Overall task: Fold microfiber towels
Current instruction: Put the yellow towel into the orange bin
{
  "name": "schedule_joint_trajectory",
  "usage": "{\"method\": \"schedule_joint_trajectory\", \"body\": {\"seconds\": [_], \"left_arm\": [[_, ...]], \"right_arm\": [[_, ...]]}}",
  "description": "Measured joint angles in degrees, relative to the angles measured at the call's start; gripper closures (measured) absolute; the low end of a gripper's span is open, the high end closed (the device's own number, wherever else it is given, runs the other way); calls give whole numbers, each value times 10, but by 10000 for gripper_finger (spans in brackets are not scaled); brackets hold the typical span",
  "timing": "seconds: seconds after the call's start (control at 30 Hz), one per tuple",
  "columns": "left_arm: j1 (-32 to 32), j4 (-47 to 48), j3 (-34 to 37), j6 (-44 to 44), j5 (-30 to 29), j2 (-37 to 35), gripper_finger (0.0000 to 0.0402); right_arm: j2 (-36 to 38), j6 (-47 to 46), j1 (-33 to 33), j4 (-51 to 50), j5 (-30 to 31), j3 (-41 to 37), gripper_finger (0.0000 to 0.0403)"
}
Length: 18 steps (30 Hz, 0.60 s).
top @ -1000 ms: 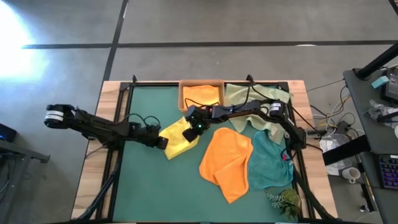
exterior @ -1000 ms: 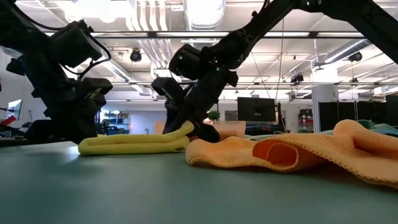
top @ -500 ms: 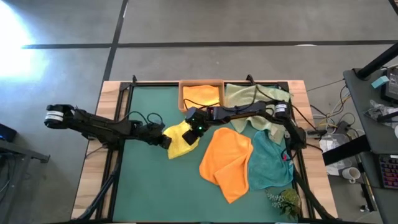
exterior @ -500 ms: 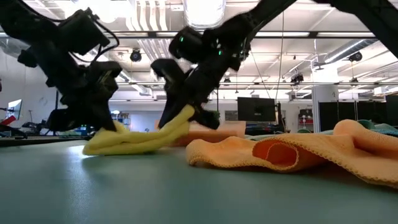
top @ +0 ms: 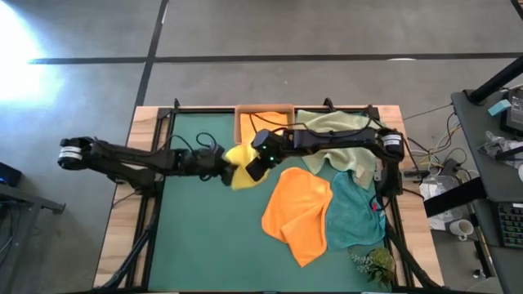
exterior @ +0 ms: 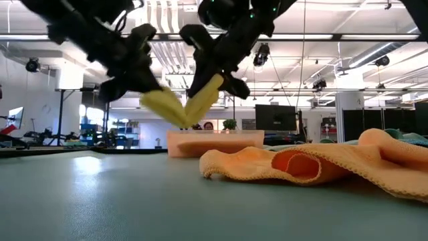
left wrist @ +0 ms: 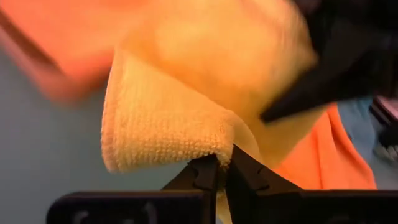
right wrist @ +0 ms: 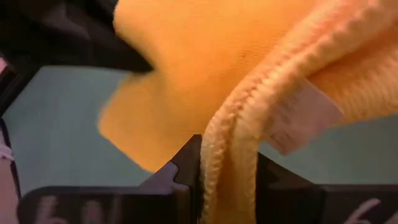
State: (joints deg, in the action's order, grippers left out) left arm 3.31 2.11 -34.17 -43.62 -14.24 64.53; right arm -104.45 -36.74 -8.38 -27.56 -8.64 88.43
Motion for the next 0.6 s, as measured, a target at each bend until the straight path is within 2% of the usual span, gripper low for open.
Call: {"method": "schedule_joint_trajectory", "body": {"seconds": [0.2, 0.4, 0.6], "left_arm": [[72, 3, -52, 93, -12, 12, 400], [143, 4, -95, 157, 14, 71, 400], [197, 0, -159, 223, 18, 163, 401]], "right_arm": [[17, 4, -5, -8, 60, 0, 344], [17, 25, -41, -7, 128, -1, 344], [17, 49, -105, -13, 120, -1, 344]]}}
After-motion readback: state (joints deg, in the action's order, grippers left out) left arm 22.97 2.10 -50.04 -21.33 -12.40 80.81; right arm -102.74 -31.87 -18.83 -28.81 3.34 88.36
